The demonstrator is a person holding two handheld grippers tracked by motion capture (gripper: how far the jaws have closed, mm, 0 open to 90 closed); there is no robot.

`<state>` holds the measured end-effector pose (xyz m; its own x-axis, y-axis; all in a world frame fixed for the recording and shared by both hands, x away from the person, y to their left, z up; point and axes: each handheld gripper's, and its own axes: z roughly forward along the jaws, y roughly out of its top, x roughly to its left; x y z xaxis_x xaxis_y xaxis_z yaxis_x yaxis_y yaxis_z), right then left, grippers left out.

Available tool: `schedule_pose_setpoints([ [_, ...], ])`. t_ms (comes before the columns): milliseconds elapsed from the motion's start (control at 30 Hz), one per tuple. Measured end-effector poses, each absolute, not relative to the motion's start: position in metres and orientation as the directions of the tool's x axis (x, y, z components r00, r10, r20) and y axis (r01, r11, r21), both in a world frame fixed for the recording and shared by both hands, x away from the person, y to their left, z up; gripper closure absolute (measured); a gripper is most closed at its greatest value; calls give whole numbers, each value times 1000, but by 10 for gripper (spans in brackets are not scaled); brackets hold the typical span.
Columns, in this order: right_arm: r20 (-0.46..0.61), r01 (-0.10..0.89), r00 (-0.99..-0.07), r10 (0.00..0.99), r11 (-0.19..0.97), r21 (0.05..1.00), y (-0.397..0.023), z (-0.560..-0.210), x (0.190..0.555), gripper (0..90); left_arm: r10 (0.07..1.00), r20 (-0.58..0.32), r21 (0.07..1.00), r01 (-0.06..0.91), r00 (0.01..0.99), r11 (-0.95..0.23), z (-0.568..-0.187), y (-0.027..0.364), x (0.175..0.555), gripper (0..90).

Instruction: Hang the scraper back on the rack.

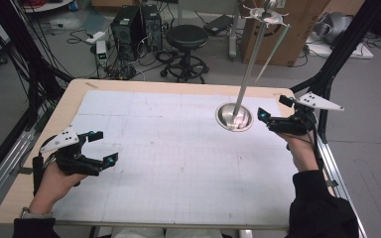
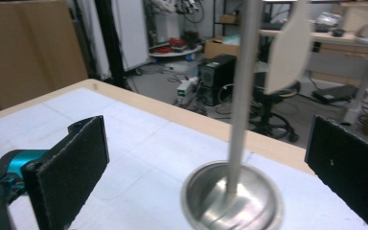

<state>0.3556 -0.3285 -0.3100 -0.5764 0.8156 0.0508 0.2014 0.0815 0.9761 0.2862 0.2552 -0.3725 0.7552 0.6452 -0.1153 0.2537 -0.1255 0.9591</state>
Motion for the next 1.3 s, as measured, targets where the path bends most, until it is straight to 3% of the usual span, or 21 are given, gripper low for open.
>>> schedule_pose_setpoints([
  [300, 73, 179, -616, 784, 49, 983, -309, -344, 326, 1, 652, -110, 958, 256, 750, -133, -374, 256, 289, 17],
  [600, 30, 180, -642, 766, 112, 977, -292, -371, 301, 2, 651, -103, 953, 263, 752, -152, -377, 254, 292, 17],
  [1033, 113, 280, -605, 788, 78, 957, -301, -421, 289, 2, 653, -92, 944, 274, 752, -183, -384, 251, 295, 17],
  [1300, 100, 265, -601, 793, 80, 961, -302, -434, 278, 2, 666, -116, 949, 281, 737, -145, -392, 252, 296, 17],
])
